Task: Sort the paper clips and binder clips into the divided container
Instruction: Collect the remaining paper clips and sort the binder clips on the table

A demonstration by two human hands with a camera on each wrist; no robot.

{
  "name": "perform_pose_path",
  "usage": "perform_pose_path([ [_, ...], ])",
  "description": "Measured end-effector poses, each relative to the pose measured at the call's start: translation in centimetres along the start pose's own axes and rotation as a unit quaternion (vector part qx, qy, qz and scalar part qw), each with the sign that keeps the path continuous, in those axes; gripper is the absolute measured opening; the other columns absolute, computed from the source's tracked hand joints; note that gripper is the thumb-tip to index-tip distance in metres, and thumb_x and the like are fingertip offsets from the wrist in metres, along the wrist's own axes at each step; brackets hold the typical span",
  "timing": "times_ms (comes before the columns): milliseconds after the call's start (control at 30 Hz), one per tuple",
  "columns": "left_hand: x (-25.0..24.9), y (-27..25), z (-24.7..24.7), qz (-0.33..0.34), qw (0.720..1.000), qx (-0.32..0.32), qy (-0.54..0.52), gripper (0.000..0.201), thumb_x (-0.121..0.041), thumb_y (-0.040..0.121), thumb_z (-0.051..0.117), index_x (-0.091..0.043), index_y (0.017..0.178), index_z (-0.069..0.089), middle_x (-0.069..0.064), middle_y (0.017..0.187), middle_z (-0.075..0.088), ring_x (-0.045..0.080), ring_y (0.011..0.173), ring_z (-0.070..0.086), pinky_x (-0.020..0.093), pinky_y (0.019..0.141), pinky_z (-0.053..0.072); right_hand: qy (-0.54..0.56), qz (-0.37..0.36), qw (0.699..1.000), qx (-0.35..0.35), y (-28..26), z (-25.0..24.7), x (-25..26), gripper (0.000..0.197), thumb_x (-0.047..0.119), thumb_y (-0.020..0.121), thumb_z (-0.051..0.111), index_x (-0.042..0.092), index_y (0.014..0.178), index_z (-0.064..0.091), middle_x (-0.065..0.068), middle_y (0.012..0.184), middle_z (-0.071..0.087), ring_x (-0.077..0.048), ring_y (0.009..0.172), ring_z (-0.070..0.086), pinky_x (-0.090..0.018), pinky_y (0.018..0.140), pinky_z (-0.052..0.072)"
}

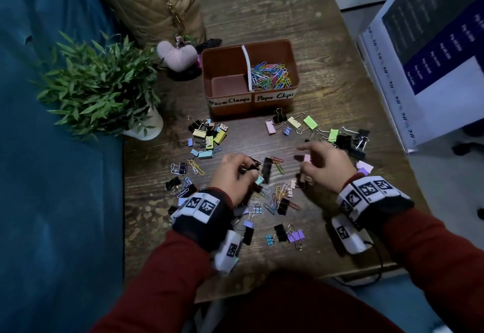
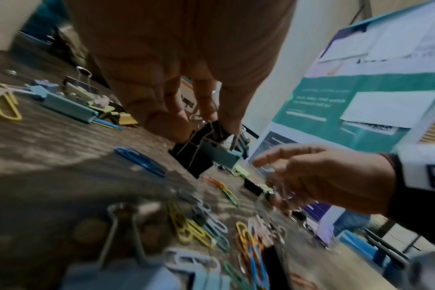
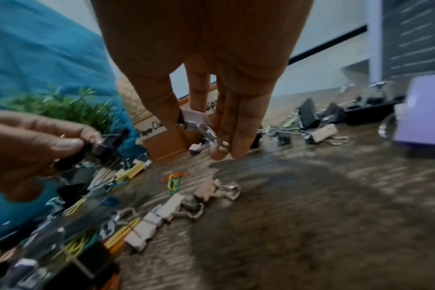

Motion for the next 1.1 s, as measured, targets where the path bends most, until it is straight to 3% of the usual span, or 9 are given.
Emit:
perform_pose_path([
  [133, 1.3, -0.3, -1.5, -0.070, 0.992, 0.017, -0.106, 0.005, -0.026, 0.096, 0.049, -0.022, 0.097, 0.051, 0.004, 0.092, 0.067, 0.023, 0.075, 0.069, 0.043, 0.070, 0.058, -0.073, 0.037, 0.997, -0.001, -0.2, -0.4, -2.5, 0.025, 0.022, 0.085, 0.060, 0.023, 0.110, 0.061, 0.002, 0.102, 0.053, -0.020, 0.092, 0.055, -0.024, 0.079, 0.040],
  [267, 2.5, -0.4, -2.1, -0.078, 0.993, 0.004, -0.088, 0.009, -0.027, 0.098, 0.045, -0.020, 0.098, 0.050, -0.002, 0.087, 0.064, 0.017, 0.072, 0.062, 0.029, 0.065, 0.050, -0.206, 0.000, 0.979, 0.013, -0.9, -0.2, -2.3, 0.034, 0.030, 0.085, 0.060, 0.023, 0.118, 0.058, -0.004, 0.125, 0.051, -0.027, 0.113, 0.047, -0.039, 0.094, 0.044],
  [367, 3.6, -0.5, -3.2, -0.086, 0.993, -0.032, -0.078, 0.010, -0.026, 0.099, 0.043, -0.019, 0.100, 0.050, -0.002, 0.089, 0.059, 0.016, 0.075, 0.057, 0.022, 0.058, 0.042, -0.198, -0.058, 0.979, 0.002, -0.9, 0.4, 0.2, 0.030, 0.027, 0.086, 0.058, 0.022, 0.116, 0.058, 0.000, 0.118, 0.055, -0.022, 0.110, 0.051, -0.037, 0.094, 0.043],
  [467, 5.1, -0.2, -5.1, -0.101, 0.988, -0.084, -0.080, 0.011, -0.030, 0.097, 0.046, -0.021, 0.101, 0.053, 0.006, 0.099, 0.063, 0.022, 0.082, 0.060, 0.033, 0.075, 0.050, -0.167, -0.087, 0.981, 0.038, 0.0, 1.9, 2.5, 0.031, 0.017, 0.089, 0.056, 0.018, 0.120, 0.057, -0.001, 0.116, 0.058, -0.022, 0.111, 0.054, -0.035, 0.096, 0.045],
  [633, 6.8, 0.1, -8.2, -0.132, 0.979, -0.151, -0.018, 0.017, -0.033, 0.093, 0.054, -0.027, 0.109, 0.055, 0.007, 0.109, 0.061, 0.026, 0.091, 0.061, 0.043, 0.083, 0.053, -0.203, -0.129, 0.956, 0.165, 1.1, 5.6, 4.3, 0.066, -0.002, 0.079, 0.061, 0.020, 0.138, 0.041, -0.001, 0.137, 0.047, -0.022, 0.125, 0.041, -0.034, 0.109, 0.031],
  [800, 4.8, -0.9, -9.3, -0.080, 0.964, -0.207, 0.146, 0.040, -0.037, 0.083, 0.067, -0.024, 0.119, 0.055, 0.004, 0.120, 0.044, 0.021, 0.099, 0.053, 0.035, 0.088, 0.048, -0.178, -0.176, 0.961, 0.121, -0.6, 4.2, 4.7, 0.034, 0.014, 0.084, 0.062, 0.018, 0.117, 0.056, 0.000, 0.114, 0.058, -0.021, 0.109, 0.053, -0.029, 0.093, 0.042],
  [900, 2.9, -0.7, -6.4, -0.002, 0.973, -0.134, 0.187, 0.024, -0.032, 0.084, 0.065, -0.025, 0.106, 0.060, -0.004, 0.110, 0.050, 0.018, 0.100, 0.055, 0.036, 0.090, 0.049, -0.212, -0.161, 0.958, 0.108, -2.7, 3.2, 3.5, 0.025, 0.040, 0.086, 0.058, 0.020, 0.101, 0.054, 0.003, 0.097, 0.061, -0.019, 0.093, 0.058, -0.024, 0.078, 0.045],
  [1000, 1.8, 0.0, -2.6, 0.040, 0.972, -0.045, 0.228, 0.021, -0.026, 0.088, 0.061, -0.027, 0.109, 0.061, -0.008, 0.114, 0.052, 0.015, 0.107, 0.053, 0.036, 0.095, 0.045, -0.268, -0.152, 0.939, 0.151, -4.5, 4.5, 2.8, 0.048, 0.057, 0.080, 0.057, 0.022, 0.114, 0.052, 0.002, 0.109, 0.059, -0.020, 0.104, 0.055, -0.033, 0.090, 0.046],
  [1100, 1.2, 1.1, -0.6, 0.061, 0.959, -0.009, 0.276, 0.035, -0.020, 0.088, 0.060, -0.027, 0.123, 0.056, -0.004, 0.122, 0.051, 0.019, 0.112, 0.052, 0.035, 0.095, 0.045, -0.302, -0.148, 0.927, 0.167, -5.2, 6.3, 2.6, 0.054, 0.052, 0.079, 0.060, 0.020, 0.120, 0.049, 0.000, 0.119, 0.053, -0.023, 0.113, 0.050, -0.038, 0.094, 0.041],
])
Point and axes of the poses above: each hand's wrist, its own y-axis towards the middle knuckle, its own z-axis out of the palm, x = y × z, the point moved 6 cm from there along y, towards the middle knuckle
